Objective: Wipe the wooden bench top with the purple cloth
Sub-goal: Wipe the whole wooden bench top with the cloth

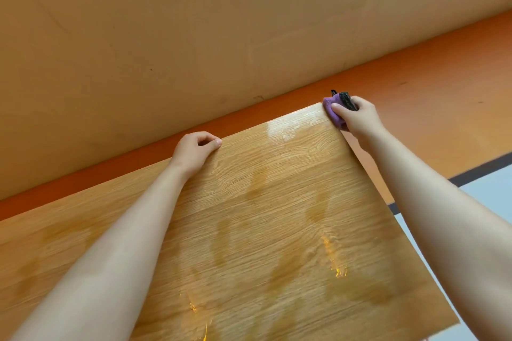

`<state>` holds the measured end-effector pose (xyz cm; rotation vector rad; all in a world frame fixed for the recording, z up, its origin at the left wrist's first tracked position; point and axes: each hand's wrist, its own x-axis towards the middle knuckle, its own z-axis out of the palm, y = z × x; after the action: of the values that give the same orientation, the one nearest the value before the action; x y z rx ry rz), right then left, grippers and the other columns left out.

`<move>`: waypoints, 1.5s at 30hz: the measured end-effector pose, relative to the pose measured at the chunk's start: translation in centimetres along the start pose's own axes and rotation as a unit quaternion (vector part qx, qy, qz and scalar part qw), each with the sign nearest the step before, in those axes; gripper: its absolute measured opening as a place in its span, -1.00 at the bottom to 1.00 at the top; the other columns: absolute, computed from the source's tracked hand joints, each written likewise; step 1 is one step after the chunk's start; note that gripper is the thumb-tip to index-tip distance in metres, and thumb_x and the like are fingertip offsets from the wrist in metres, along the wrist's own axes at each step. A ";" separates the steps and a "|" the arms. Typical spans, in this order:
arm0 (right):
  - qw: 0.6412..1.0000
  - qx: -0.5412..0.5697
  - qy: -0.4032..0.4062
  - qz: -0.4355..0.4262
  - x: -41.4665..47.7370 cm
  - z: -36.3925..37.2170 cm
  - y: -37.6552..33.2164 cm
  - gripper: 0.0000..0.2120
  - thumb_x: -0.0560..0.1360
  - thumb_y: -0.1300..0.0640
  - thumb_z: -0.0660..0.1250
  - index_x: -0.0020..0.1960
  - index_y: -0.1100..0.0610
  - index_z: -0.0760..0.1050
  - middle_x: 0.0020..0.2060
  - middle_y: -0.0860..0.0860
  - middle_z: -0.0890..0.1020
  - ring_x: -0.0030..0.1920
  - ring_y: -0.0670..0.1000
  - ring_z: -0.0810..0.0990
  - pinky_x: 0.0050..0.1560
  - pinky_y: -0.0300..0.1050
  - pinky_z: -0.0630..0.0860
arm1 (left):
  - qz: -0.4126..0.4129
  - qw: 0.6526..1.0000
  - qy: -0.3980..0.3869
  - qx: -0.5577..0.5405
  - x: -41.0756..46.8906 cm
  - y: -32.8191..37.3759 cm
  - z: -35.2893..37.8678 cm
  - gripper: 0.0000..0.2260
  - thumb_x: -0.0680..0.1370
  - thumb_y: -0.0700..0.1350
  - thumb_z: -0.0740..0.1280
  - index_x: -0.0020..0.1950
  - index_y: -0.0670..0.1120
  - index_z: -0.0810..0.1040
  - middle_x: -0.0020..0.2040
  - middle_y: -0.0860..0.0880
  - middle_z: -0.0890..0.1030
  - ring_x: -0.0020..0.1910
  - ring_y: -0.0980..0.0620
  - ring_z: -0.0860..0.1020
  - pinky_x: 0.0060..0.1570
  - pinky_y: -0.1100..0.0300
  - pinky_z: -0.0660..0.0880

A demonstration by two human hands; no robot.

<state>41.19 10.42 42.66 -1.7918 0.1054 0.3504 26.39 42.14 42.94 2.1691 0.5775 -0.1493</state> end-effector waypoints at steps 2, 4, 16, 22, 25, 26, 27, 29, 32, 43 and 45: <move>1.000 0.015 -0.006 0.019 1.0 0.4 -0.3 -0.91 0.52 0.20 0.33 0.01 0.17 0.49 -0.18 0.05 0.54 -0.09 0.04 0.51 -0.07 -0.03 0.57 | -0.003 1.000 -0.001 0.000 0.0 0.0 0.0 -0.91 0.55 0.03 0.35 -0.13 0.14 0.63 -0.05 0.19 0.62 -0.01 0.20 0.53 -0.09 0.24 0.39; 1.000 0.004 -0.007 0.015 0.6 0.0 0.0 -0.91 0.51 0.19 0.34 0.00 0.17 0.50 -0.20 0.04 0.55 -0.11 0.03 0.53 -0.12 -0.08 0.57 | -0.008 1.000 -0.003 -0.003 0.0 -0.1 0.0 -0.91 0.55 0.04 0.35 -0.11 0.15 0.64 -0.06 0.19 0.62 -0.02 0.20 0.53 -0.10 0.25 0.40; 0.998 -0.066 -0.008 -0.006 -15.5 -8.6 6.8 -0.96 0.50 0.04 0.36 -0.12 -0.08 0.57 -0.33 -0.21 0.58 -0.33 -0.26 0.50 -0.32 -0.40 0.39 | -0.021 1.000 -0.001 -0.003 -0.1 0.0 -0.1 -0.88 0.55 0.03 0.34 -0.14 0.15 0.65 -0.10 0.23 0.63 -0.08 0.25 0.54 -0.17 0.32 0.37; 0.994 -0.102 0.021 -0.025 -12.0 -6.1 4.9 -0.95 0.50 0.08 0.36 -0.06 0.04 0.54 -0.29 -0.14 0.55 -0.30 -0.26 0.50 -0.31 -0.36 0.37 | -0.017 1.000 0.003 0.008 0.0 0.1 0.1 -0.86 0.56 0.02 0.33 -0.16 0.16 0.63 -0.10 0.25 0.59 -0.09 0.25 0.51 -0.20 0.35 0.33; 0.995 -0.097 0.025 -0.011 -12.2 -5.6 4.4 -0.89 0.52 0.09 0.34 0.00 0.11 0.55 -0.20 -0.03 0.58 -0.17 -0.05 0.53 -0.16 -0.14 0.45 | -0.014 1.000 0.004 0.008 0.0 -0.1 0.2 -0.88 0.56 0.02 0.33 -0.15 0.15 0.63 -0.10 0.23 0.59 -0.10 0.23 0.52 -0.21 0.34 0.33; 0.994 -0.103 0.026 -0.008 -12.9 -6.0 4.5 -0.92 0.52 0.09 0.34 -0.03 0.08 0.54 -0.22 -0.04 0.57 -0.19 -0.05 0.52 -0.17 -0.14 0.44 | -0.013 1.000 0.002 0.008 0.1 -0.2 0.2 -0.88 0.56 0.03 0.33 -0.14 0.14 0.63 -0.10 0.22 0.59 -0.09 0.22 0.52 -0.22 0.33 0.33; 0.993 -0.115 0.026 -0.006 -13.9 -6.4 4.7 -0.97 0.51 0.08 0.35 -0.08 0.03 0.53 -0.27 -0.07 0.56 -0.23 -0.09 0.50 -0.23 -0.20 0.41 | -0.012 1.000 0.001 0.009 0.1 -0.2 0.2 -0.89 0.56 0.04 0.33 -0.13 0.14 0.63 -0.09 0.21 0.59 -0.09 0.21 0.52 -0.23 0.32 0.33; 0.988 -0.149 0.034 -0.002 -16.5 -7.7 5.4 -0.94 0.51 0.06 0.36 -0.14 -0.04 0.52 -0.34 -0.12 0.53 -0.32 -0.15 0.46 -0.32 -0.25 0.32 | -0.011 1.000 -0.002 0.009 0.1 -0.1 0.1 -0.89 0.56 0.05 0.32 -0.13 0.14 0.63 -0.09 0.20 0.59 -0.09 0.19 0.52 -0.24 0.31 0.33; 0.981 -0.185 0.049 0.015 -21.2 -9.9 6.6 -0.95 0.49 0.05 0.38 -0.14 -0.07 0.53 -0.34 -0.07 0.54 -0.31 -0.07 0.47 -0.31 -0.14 0.32 | -0.012 1.000 -0.004 0.001 -0.1 0.3 0.1 -0.89 0.56 0.04 0.33 -0.12 0.13 0.63 -0.09 0.20 0.58 -0.09 0.19 0.51 -0.23 0.31 0.34; 0.977 -0.172 0.116 0.057 -24.1 -9.8 7.0 -0.95 0.46 0.03 0.40 -0.16 -0.07 0.54 -0.31 -0.07 0.58 -0.25 -0.04 0.52 -0.29 -0.13 0.36 | -0.009 1.000 -0.007 0.005 -0.1 0.1 0.0 -0.87 0.57 0.02 0.32 -0.03 0.05 0.65 -0.02 0.12 0.60 0.03 0.06 0.53 0.02 0.14 0.42; 0.975 -0.174 0.126 0.054 -24.0 -9.4 7.0 -0.95 0.46 0.00 0.40 -0.13 -0.06 0.55 -0.29 -0.08 0.58 -0.23 -0.06 0.52 -0.29 -0.13 0.36 | -0.004 1.000 -0.006 0.011 0.0 0.1 0.0 -0.88 0.57 0.02 0.32 -0.03 0.05 0.64 -0.01 0.10 0.60 0.04 0.05 0.52 0.02 0.13 0.42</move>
<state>18.34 -3.13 45.11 -2.1781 0.3386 0.2265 26.40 42.11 43.01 2.1852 0.5808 -0.1743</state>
